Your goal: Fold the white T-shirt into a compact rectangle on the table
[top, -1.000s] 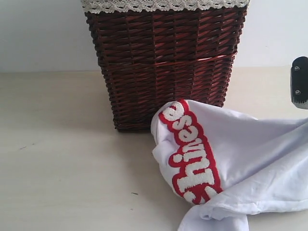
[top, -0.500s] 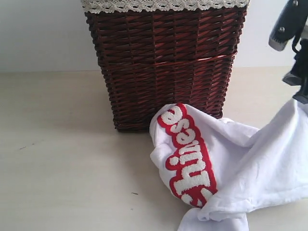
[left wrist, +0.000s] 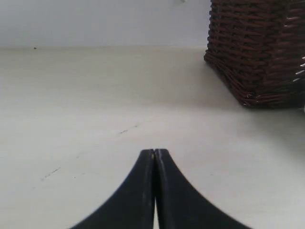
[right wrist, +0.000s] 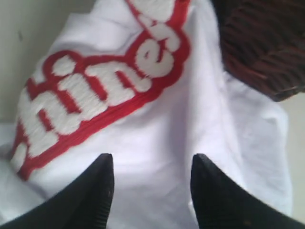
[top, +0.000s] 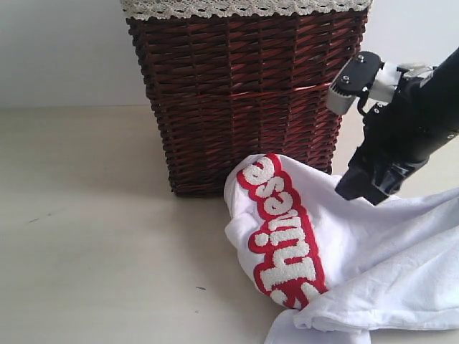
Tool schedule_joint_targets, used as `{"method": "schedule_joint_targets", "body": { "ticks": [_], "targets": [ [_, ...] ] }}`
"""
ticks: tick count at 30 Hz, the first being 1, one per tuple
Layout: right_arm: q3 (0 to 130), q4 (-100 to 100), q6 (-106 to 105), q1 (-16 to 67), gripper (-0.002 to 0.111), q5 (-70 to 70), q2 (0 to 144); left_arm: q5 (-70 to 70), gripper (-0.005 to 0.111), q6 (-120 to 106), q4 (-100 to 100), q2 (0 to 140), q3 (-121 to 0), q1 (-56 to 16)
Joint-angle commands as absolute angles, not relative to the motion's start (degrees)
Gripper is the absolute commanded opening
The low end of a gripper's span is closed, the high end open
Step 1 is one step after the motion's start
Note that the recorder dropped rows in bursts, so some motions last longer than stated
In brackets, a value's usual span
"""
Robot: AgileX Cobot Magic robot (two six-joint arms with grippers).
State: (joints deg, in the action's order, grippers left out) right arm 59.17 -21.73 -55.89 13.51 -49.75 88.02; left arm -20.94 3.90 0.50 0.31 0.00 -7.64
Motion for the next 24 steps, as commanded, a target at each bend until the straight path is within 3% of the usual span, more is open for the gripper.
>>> {"method": "schedule_joint_targets", "body": {
  "ticks": [1,8,14,17,24],
  "targets": [
    [57.4,-24.1,-69.9,14.0,0.048,-57.4,88.2,-20.3,0.0,4.3,0.0,0.0,0.0,-8.0],
    [53.0,-41.9,-82.6,14.4,0.048,-42.0,94.5,-20.3,0.0,4.3,0.0,0.0,0.0,-8.0],
    [53.0,-43.0,-84.1,20.1,0.047,-33.9,104.1,-20.3,0.0,4.3,0.0,0.0,0.0,-8.0],
    [53.0,-38.8,-77.8,23.0,0.038,-32.5,108.0,-20.3,0.0,4.3,0.0,0.0,0.0,-8.0],
    [54.3,-31.2,-65.8,29.3,0.001,-31.5,111.8,-20.3,0.0,4.3,0.0,0.0,0.0,-8.0]
  ]
}}
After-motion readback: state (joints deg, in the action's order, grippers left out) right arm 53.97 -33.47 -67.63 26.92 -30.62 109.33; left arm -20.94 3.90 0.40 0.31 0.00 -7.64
